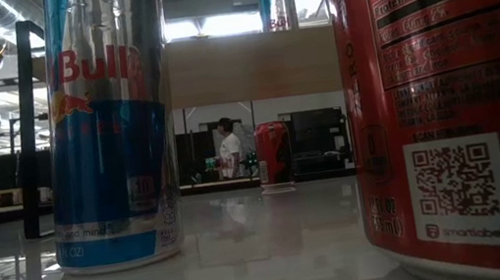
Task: Place canned beverage on shelf
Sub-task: Adjust the right blue soda can on the shelf
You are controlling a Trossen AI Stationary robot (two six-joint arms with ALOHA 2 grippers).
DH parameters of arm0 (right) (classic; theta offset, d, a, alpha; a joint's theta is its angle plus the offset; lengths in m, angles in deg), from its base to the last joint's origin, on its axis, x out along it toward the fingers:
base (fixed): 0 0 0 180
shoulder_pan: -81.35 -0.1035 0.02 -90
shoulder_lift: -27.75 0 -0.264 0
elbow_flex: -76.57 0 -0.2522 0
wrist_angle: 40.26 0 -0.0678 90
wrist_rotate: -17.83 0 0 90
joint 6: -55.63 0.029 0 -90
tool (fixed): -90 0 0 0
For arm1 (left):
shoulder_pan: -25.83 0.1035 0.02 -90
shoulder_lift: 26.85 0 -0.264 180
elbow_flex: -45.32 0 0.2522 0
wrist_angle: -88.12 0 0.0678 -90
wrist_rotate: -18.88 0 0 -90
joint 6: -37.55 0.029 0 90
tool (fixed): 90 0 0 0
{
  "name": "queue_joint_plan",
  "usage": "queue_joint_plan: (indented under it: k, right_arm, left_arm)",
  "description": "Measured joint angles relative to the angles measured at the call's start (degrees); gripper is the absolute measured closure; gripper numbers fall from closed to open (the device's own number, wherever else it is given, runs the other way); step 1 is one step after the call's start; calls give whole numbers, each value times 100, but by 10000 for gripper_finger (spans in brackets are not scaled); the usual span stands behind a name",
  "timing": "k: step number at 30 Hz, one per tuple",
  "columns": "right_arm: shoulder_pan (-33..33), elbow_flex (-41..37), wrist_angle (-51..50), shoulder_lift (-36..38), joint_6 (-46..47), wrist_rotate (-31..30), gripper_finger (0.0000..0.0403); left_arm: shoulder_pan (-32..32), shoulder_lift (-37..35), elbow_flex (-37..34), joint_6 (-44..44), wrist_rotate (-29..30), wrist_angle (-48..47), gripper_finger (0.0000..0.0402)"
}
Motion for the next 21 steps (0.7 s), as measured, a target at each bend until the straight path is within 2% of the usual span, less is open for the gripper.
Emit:
queue_joint_plan:
  k: [6, 17, 21]
  right_arm:
    - [250, 0, 1, -320, 34, -98, 61]
    - [234, 0, 96, -855, 41, -101, 61]
    - [234, 0, 93, -981, 116, -602, 61]
  left_arm:
    - [0, 0, 0, 0, 14, 0, 106]
    - [0, 0, 0, -2, 42, 0, 106]
    - [0, 0, 0, -2, 42, 0, 106]
